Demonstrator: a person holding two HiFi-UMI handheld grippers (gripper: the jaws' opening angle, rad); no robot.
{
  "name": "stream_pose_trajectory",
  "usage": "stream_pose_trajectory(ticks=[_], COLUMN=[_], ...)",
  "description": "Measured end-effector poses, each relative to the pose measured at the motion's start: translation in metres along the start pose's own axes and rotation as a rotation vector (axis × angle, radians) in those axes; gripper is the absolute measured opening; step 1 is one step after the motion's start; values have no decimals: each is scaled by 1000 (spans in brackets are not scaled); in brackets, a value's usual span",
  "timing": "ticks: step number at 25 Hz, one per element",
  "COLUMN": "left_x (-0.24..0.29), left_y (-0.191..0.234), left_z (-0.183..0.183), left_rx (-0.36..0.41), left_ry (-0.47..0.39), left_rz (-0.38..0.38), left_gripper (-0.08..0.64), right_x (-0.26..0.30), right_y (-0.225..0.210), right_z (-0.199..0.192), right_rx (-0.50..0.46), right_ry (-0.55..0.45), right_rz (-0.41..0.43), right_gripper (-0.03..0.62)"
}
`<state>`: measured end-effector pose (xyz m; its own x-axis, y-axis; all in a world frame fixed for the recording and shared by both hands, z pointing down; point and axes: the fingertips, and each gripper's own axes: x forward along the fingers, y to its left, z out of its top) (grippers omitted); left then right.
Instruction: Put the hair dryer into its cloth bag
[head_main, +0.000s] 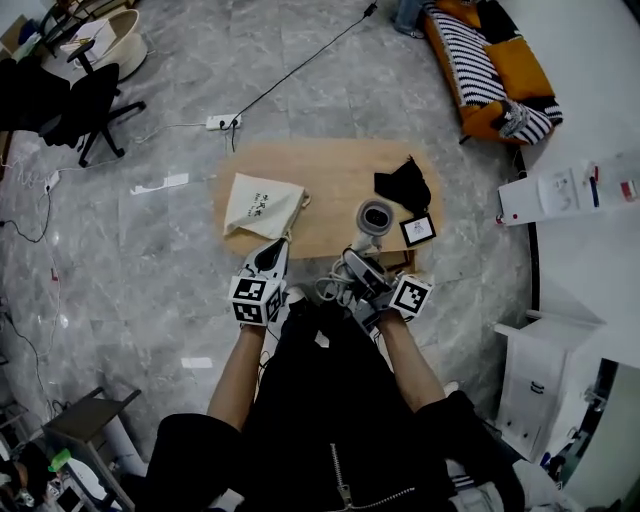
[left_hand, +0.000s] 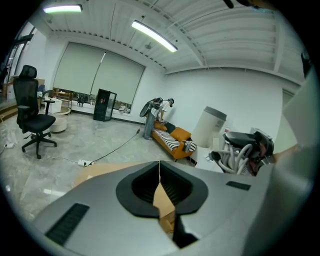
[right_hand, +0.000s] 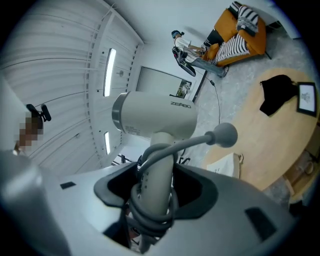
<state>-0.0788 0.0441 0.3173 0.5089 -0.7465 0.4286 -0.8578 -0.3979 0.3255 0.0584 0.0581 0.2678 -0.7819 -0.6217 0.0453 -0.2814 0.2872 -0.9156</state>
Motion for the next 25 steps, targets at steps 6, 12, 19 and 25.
stream_pose_trajectory(ticks=[6, 12, 19, 25], left_x=[23, 52, 94, 133], left_y=[10, 18, 18, 14], left_z=[2, 13, 23, 31], left_rx=[6, 22, 27, 30], left_ry=[31, 60, 98, 116], left_rz=[-9, 7, 22, 38], left_gripper=[15, 15, 15, 15], right_x=[18, 31, 42, 47], right_y=[-17, -37, -62, -89], right_z=[17, 38, 67, 96], right_rx=[-24, -7, 3, -20], right_ry=[0, 8, 38, 74], right_rz=[-32, -31, -41, -54], right_gripper=[224, 224, 224, 224])
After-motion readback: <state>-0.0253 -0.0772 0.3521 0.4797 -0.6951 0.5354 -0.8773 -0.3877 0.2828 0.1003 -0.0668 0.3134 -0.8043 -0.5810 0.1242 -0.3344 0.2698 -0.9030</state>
